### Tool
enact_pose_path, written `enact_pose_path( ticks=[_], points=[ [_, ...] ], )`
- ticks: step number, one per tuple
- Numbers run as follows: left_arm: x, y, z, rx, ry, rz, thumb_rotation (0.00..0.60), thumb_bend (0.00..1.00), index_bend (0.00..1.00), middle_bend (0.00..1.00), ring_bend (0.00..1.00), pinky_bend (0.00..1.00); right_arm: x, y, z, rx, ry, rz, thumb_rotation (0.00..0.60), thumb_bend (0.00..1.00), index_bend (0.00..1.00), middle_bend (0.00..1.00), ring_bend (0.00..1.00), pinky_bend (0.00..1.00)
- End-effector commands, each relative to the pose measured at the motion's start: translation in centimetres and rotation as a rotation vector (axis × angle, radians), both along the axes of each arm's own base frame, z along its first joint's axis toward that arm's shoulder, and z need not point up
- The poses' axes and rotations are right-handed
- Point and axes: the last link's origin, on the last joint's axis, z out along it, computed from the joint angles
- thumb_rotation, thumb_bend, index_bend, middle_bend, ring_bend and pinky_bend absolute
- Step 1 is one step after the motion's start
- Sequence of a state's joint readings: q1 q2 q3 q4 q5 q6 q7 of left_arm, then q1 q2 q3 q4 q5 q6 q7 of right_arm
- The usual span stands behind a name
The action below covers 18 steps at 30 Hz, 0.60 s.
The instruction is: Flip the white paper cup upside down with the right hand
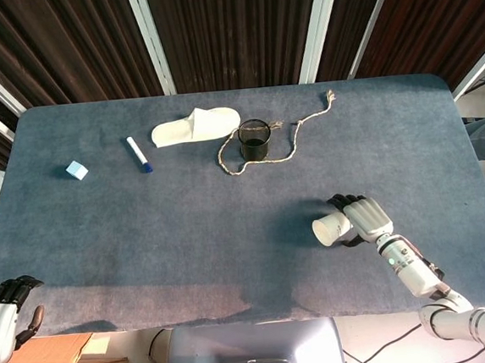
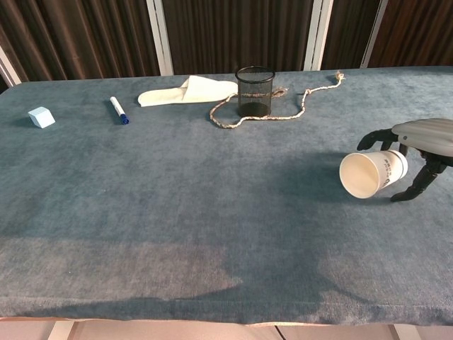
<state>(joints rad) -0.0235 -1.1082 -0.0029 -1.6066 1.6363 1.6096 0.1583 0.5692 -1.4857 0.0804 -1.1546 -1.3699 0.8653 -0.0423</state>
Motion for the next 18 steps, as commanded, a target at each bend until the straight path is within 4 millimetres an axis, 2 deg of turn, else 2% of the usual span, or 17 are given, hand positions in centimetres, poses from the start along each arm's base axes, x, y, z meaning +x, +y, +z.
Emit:
enact_pose_path(
  ticks=[1, 10, 18],
  points=[
    [-0.01, 0.0, 0.0, 0.0, -0.001, 0.001, 0.6, 0.38, 0.37, 0.31, 0.31, 0.53, -0.22, -0.11, -0.35, 0.01, 0.01, 0.005, 0.6, 0.3, 0.39, 0.34, 0.35, 0.51],
    [0.06, -0.03, -0.14, -0.003, 0.004, -0.003, 0.6, 0.38, 0.37, 0.31, 0.31, 0.53, -0.21, 0.17, -0.63, 0.008, 0.009, 0.024, 0.6, 0.48, 0.48, 0.41, 0.41, 0.58],
    [0.03, -0.01, -0.14, -0.004, 0.004, 0.0, 0.6, 0.38, 0.37, 0.31, 0.31, 0.53, 0.61, 0.67, 0.32, -0.076, 0.03, 0.12, 0.6, 0.69, 0.63, 0.44, 0.48, 0.63]
  ],
)
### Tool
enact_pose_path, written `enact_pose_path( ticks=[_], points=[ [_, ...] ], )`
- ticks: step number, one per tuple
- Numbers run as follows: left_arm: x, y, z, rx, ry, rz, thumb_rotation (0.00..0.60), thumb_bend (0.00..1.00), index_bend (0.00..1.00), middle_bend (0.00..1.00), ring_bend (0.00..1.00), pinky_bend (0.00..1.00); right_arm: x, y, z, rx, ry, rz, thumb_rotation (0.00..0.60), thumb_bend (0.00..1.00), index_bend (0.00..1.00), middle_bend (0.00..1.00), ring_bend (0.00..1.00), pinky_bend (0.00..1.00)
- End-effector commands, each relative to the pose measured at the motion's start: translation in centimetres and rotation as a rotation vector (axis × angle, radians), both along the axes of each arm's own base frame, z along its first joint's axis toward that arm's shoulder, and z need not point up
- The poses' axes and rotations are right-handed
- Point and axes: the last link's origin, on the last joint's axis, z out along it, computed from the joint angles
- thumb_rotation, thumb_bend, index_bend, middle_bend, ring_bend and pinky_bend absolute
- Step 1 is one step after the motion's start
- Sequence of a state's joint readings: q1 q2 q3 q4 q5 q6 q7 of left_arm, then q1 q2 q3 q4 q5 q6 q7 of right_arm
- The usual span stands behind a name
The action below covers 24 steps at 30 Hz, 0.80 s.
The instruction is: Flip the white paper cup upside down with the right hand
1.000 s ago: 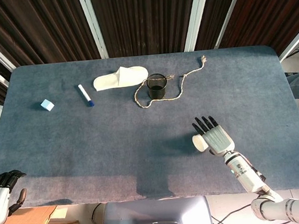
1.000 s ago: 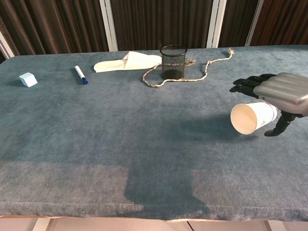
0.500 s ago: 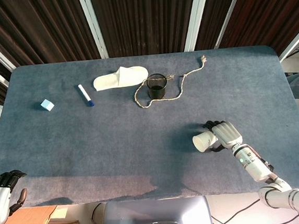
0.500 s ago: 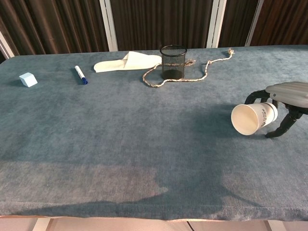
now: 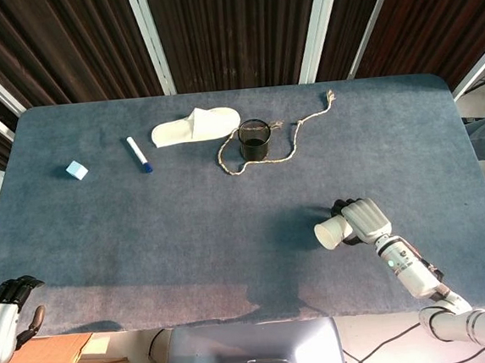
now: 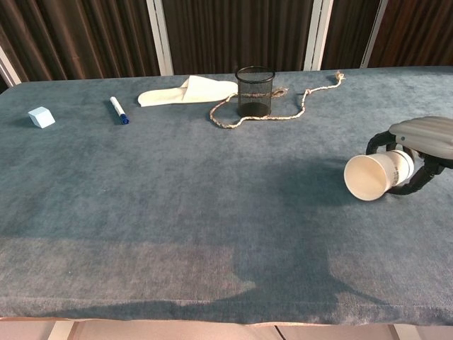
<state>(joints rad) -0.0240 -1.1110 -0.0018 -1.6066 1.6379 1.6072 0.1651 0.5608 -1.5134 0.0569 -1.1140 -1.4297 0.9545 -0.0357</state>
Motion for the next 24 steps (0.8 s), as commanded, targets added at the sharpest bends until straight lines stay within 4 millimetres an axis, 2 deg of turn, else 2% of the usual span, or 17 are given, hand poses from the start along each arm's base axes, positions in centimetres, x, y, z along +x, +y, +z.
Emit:
enact_pose_path(
  ticks=[1, 8, 11, 17, 20, 24],
  points=[
    [0.0, 0.0, 0.0, -0.001, 0.0, 0.0, 0.6, 0.38, 0.37, 0.31, 0.31, 0.53, 0.5, 0.4, 0.6, -0.053, 0.024, 0.055, 0.6, 0.7, 0.64, 0.44, 0.48, 0.63],
    [0.0, 0.0, 0.0, 0.002, 0.001, 0.002, 0.6, 0.38, 0.37, 0.31, 0.31, 0.53, 2.8, 1.1, 2.2, -0.18, 0.113, 0.232, 0.6, 0.75, 0.7, 0.46, 0.5, 0.65],
    [0.0, 0.0, 0.0, 0.003, -0.002, 0.004, 0.6, 0.38, 0.37, 0.31, 0.31, 0.53, 4.1, 1.5, 2.9, -0.244, 0.267, 0.371, 0.6, 0.75, 0.7, 0.46, 0.5, 0.65],
    [0.0, -0.1, 0.1, 0.003, -0.003, 0.003, 0.6, 0.38, 0.37, 0.31, 0.31, 0.53, 6.2, 2.0, 3.0, -0.38, 0.737, 0.732, 0.6, 0.75, 0.7, 0.46, 0.5, 0.65],
    [0.0, -0.1, 0.1, 0.003, -0.002, 0.005, 0.6, 0.38, 0.37, 0.31, 0.31, 0.53, 6.6, 2.1, 2.6, -0.387, 0.899, 0.871, 0.6, 0.75, 0.7, 0.46, 0.5, 0.65],
    [0.0, -0.1, 0.0, 0.001, -0.002, 0.006, 0.6, 0.38, 0.37, 0.31, 0.31, 0.53, 6.6, 1.8, 2.0, -0.38, 1.059, 0.951, 0.6, 0.75, 0.7, 0.46, 0.5, 0.65]
  ],
)
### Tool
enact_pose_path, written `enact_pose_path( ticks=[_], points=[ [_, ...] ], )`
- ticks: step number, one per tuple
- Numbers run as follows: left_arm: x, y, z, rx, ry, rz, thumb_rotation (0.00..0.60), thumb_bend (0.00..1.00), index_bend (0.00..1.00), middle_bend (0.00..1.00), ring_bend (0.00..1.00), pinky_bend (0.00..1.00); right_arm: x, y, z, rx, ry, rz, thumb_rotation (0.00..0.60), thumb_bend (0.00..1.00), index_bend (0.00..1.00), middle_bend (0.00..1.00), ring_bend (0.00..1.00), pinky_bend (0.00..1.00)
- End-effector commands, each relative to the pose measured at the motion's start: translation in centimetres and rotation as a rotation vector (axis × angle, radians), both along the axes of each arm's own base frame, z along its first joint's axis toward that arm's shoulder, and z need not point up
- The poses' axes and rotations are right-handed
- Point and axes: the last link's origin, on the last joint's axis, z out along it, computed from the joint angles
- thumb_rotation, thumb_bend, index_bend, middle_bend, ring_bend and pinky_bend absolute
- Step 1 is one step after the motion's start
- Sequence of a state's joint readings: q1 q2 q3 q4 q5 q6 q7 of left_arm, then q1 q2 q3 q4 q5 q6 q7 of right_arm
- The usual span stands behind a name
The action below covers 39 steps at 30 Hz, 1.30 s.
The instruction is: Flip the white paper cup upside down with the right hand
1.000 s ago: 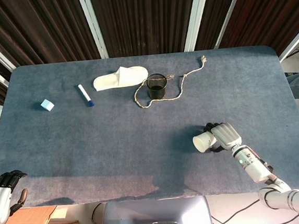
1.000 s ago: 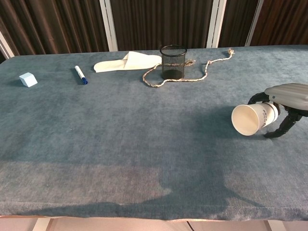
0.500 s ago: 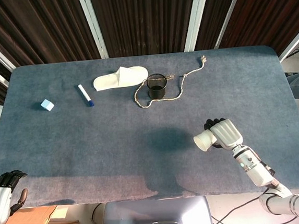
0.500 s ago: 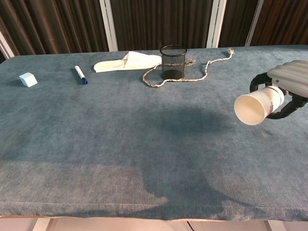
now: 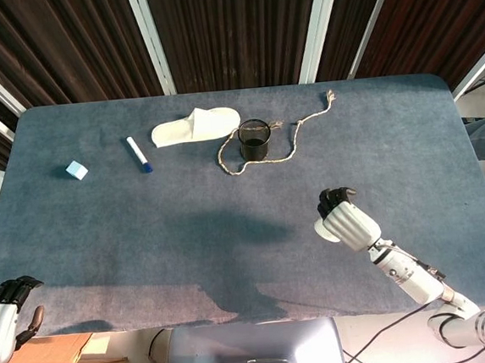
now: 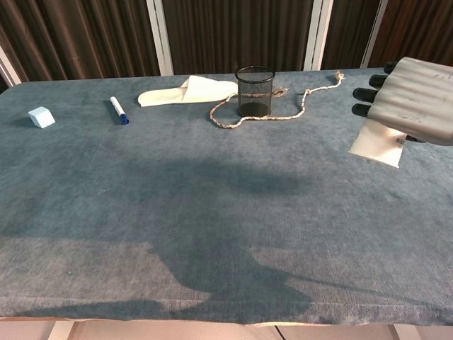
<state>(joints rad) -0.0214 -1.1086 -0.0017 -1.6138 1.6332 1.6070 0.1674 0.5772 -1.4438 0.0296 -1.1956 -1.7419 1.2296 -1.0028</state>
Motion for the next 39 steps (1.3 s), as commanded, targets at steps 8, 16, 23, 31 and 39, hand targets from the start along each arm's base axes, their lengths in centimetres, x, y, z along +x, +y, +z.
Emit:
enact_pose_path(
  ticks=[8, 16, 23, 31, 39],
  points=[
    [0.0, 0.0, 0.0, 0.0, -0.002, -0.003, 0.6, 0.38, 0.37, 0.31, 0.31, 0.53, 0.6, -0.4, -1.8, -0.103, 0.41, 0.133, 0.6, 0.72, 0.65, 0.46, 0.44, 0.62],
    [0.0, -0.1, 0.1, 0.001, -0.006, -0.004, 0.6, 0.38, 0.37, 0.31, 0.31, 0.53, -0.2, 0.1, -3.0, -0.114, 0.432, 0.044, 0.6, 0.61, 0.55, 0.45, 0.37, 0.55],
    [0.0, -0.1, 0.1, 0.001, -0.005, -0.003, 0.6, 0.38, 0.38, 0.32, 0.31, 0.53, -1.0, 0.4, -4.0, -0.084, 0.427, -0.002, 0.6, 0.51, 0.49, 0.42, 0.33, 0.52],
    [0.0, -0.1, 0.2, 0.001, -0.006, -0.003, 0.6, 0.38, 0.38, 0.32, 0.31, 0.53, -1.5, 0.5, -4.3, -0.065, 0.395, -0.043, 0.6, 0.38, 0.44, 0.38, 0.3, 0.5],
    [-0.1, 0.0, 0.1, -0.004, -0.004, 0.001, 0.6, 0.38, 0.38, 0.32, 0.31, 0.53, 0.0, 0.8, -1.6, -0.113, 0.145, -0.232, 0.6, 0.25, 0.26, 0.19, 0.16, 0.36]
  ],
)
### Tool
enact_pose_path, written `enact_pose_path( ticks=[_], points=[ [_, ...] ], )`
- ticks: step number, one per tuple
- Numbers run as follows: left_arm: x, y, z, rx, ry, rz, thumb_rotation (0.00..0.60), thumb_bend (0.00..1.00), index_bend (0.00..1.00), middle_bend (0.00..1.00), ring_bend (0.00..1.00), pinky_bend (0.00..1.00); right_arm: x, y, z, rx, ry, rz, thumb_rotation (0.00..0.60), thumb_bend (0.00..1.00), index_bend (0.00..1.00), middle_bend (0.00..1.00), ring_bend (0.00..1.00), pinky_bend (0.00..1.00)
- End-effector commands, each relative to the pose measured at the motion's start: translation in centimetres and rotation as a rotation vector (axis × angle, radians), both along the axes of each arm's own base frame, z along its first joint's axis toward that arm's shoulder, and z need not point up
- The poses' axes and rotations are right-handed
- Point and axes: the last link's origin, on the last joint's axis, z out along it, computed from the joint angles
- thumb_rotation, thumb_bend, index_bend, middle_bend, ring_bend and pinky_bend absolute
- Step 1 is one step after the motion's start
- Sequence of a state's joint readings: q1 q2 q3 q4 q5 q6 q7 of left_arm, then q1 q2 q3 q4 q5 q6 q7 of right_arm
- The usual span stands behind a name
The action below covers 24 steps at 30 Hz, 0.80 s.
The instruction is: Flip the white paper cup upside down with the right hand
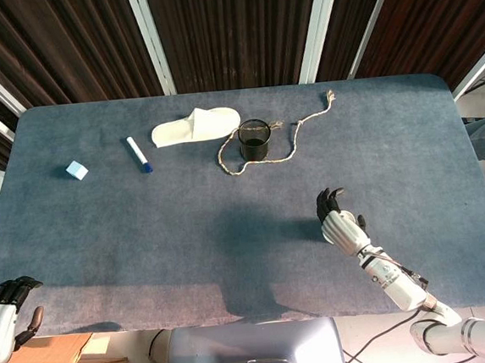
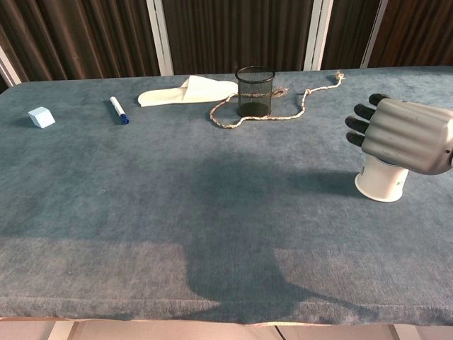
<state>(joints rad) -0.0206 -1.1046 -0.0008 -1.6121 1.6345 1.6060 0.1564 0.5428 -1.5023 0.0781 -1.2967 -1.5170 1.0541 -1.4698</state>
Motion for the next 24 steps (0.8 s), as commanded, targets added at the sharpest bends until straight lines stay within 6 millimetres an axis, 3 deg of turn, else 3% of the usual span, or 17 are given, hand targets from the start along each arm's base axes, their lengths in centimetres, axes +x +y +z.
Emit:
enact_pose_path(
  ticks=[1, 6, 14, 24],
  points=[
    [0.0, 0.0, 0.0, -0.001, 0.001, 0.0, 0.6, 0.38, 0.38, 0.32, 0.31, 0.53, 0.9, 0.4, 2.3, -0.065, -0.165, -0.119, 0.6, 0.24, 0.24, 0.17, 0.14, 0.34],
    [0.0, 0.1, -0.1, -0.004, 0.005, 0.001, 0.6, 0.38, 0.38, 0.32, 0.31, 0.53, 2.6, 1.6, 6.1, -0.076, -0.489, -0.296, 0.6, 0.19, 0.01, 0.0, 0.02, 0.24],
    [0.1, 0.1, -0.2, -0.001, 0.006, -0.003, 0.6, 0.38, 0.38, 0.32, 0.31, 0.54, 2.7, 4.5, 11.5, 0.059, -1.037, -0.537, 0.6, 0.2, 0.0, 0.0, 0.0, 0.15],
    [0.1, 0.2, -0.2, 0.012, 0.007, -0.012, 0.6, 0.38, 0.37, 0.32, 0.31, 0.53, -0.8, 7.6, 13.7, 0.046, -1.293, -0.502, 0.6, 0.24, 0.0, 0.0, 0.0, 0.15]
  ],
)
